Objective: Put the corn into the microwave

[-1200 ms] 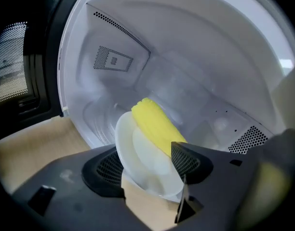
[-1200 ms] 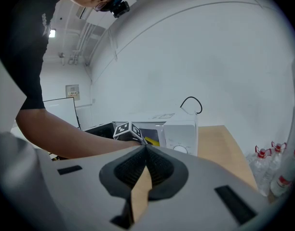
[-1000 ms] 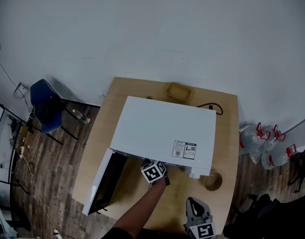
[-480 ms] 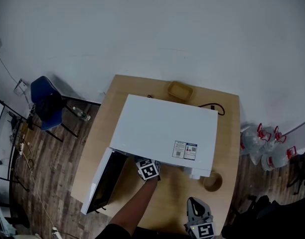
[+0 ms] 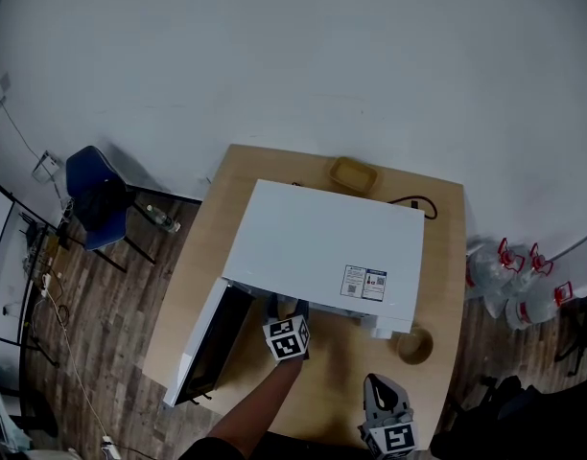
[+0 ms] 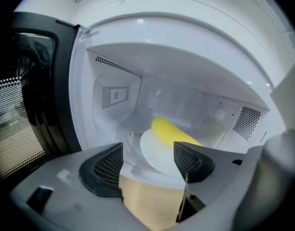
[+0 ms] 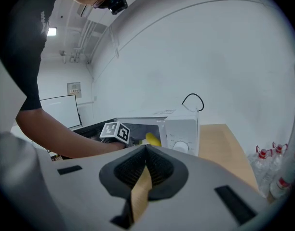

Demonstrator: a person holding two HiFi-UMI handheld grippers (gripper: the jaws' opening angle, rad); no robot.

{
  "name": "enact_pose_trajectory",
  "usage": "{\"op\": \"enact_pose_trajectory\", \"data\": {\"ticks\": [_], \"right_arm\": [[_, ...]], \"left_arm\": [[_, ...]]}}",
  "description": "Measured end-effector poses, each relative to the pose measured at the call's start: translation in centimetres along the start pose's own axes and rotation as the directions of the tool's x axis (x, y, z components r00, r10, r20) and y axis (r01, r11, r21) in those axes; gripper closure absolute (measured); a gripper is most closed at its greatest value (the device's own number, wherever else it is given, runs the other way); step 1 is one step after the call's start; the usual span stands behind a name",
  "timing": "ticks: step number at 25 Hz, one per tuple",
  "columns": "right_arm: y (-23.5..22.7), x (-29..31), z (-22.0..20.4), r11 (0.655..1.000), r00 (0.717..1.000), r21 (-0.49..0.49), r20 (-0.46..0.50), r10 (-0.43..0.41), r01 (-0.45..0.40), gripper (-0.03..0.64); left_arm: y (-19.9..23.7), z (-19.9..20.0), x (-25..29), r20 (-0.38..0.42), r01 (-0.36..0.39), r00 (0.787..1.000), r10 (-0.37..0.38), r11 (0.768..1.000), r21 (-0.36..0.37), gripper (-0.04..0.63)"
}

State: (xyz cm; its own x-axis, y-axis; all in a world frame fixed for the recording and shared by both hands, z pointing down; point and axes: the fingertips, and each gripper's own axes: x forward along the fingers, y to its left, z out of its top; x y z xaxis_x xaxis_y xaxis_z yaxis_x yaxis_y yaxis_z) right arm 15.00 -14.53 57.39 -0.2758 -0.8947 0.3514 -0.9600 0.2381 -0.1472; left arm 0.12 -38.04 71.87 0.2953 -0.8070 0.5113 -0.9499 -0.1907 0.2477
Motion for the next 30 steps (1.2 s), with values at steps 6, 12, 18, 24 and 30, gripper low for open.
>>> {"op": "enact_pose_trajectory", "data": {"ticks": [6,12,18,24,30], "right_arm": [[1.6,-1.0,0.1,1.000,1.000,-0.009,0.029,-0.001,0.002,0.558],[4.2,-2.8,1.1,0.999,0.998,-0.023,0.060,-0.026,0.027,0.558],[7.6,-5.9,2.2,0.998,0.993,-0.047,0.109,-0.045,0.050,0.558],[11.0,-9.1,2.8,0.994,0.984,-0.042,0.150,-0.096,0.103,0.558],[16.3,-13.1,2.7,0.990,0.983,-0.082,0.155,-0.101,0.115,0.558]], "left_arm": [[-0.7,0.0,-5.2,0.039,0.069,0.997,-0.070,0.997,0.017,0.295],[-2.3,-0.3,-12.7,0.063,0.185,0.981,-0.183,0.982,-0.029,0.295],[-3.0,0.1,-21.9,0.117,0.270,0.957,-0.265,0.963,-0.027,0.295],[-4.0,1.5,-31.4,0.181,0.357,0.911,-0.370,0.929,0.099,0.295],[-3.8,1.6,-40.4,0.234,0.405,0.866,-0.442,0.894,0.189,0.516]]}}
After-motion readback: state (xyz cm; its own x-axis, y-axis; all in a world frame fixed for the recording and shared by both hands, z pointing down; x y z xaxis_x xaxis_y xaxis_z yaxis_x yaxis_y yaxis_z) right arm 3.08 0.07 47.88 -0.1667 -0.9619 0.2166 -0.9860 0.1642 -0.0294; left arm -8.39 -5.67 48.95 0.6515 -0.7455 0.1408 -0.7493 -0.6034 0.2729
